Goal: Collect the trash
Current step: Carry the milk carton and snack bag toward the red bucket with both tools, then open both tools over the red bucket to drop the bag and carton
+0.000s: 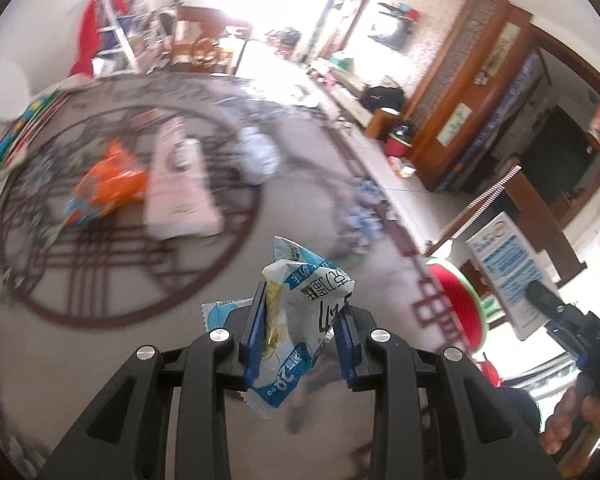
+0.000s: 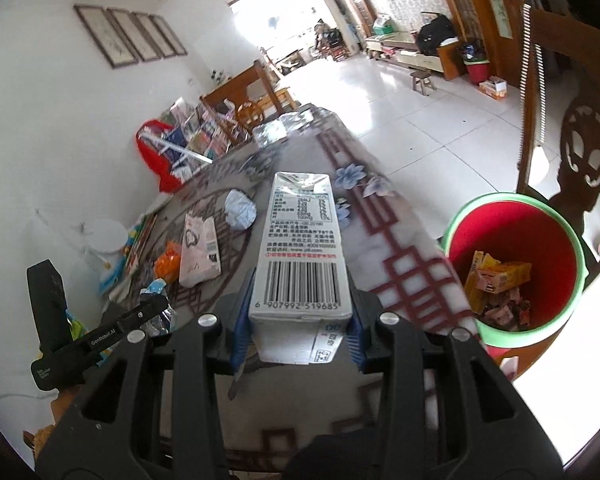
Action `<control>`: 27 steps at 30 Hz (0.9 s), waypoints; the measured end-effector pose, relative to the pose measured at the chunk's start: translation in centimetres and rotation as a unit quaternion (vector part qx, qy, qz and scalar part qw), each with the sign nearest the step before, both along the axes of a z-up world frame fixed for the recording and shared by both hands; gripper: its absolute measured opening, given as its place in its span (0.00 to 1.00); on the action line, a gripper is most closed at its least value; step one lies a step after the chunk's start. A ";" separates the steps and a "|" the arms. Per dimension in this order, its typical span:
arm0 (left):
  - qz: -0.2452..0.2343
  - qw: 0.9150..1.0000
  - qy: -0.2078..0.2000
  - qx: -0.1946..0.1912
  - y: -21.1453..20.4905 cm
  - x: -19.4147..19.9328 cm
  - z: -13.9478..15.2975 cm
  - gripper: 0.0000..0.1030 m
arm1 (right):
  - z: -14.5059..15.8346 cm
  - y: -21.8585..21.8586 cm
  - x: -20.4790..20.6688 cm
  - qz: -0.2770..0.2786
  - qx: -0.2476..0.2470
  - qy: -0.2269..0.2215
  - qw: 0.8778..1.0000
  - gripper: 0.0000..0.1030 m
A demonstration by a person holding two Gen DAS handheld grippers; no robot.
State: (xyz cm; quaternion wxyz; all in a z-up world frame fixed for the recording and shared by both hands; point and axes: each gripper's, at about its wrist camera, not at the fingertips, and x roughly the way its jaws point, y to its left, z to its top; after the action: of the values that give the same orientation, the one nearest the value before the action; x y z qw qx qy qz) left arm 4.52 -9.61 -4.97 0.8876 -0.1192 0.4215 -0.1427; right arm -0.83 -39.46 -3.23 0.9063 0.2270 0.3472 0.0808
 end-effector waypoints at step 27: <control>-0.264 0.964 0.010 0.008 -25.0 5.1 1.0 0.29 | -6.8 -14.8 -3.9 -0.172 0.032 0.045 0.984 0.37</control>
State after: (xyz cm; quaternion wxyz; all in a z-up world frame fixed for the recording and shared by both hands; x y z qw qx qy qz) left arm 9.63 -34.64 -3.99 0.8151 0.0023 0.4483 -0.3670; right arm -4.74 -54.27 -10.06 0.8823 0.3155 0.3410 -0.0756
